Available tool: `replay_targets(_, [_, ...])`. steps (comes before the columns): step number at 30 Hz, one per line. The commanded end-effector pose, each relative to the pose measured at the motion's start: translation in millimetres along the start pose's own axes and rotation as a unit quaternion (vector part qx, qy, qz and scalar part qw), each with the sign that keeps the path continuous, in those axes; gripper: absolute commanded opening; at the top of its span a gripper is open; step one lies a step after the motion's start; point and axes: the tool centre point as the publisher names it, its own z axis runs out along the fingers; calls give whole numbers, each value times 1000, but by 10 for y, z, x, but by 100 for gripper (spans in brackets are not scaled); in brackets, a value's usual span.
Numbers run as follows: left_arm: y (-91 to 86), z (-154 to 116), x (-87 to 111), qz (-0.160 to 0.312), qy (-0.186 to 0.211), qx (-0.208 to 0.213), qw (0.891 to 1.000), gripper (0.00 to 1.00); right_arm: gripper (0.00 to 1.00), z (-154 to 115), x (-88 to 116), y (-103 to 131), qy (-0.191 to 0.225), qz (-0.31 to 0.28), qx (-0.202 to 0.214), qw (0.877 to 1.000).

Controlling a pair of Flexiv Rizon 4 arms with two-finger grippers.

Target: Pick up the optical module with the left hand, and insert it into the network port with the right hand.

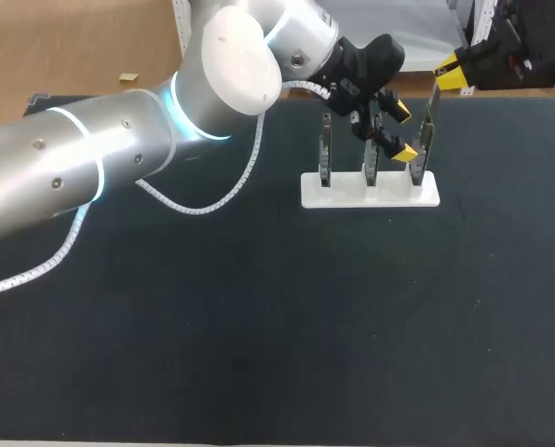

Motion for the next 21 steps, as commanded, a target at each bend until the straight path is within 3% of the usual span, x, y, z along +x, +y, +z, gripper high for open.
replay_targets(1, [40,15,-19,-2,5,2,1000,100,0,-3,-2,7,0,-1,2,1000])
replay_targets(21, [63,26,-21,-9,9,-2,1000,100,0,8,27,24,11,-21,-2,1000])
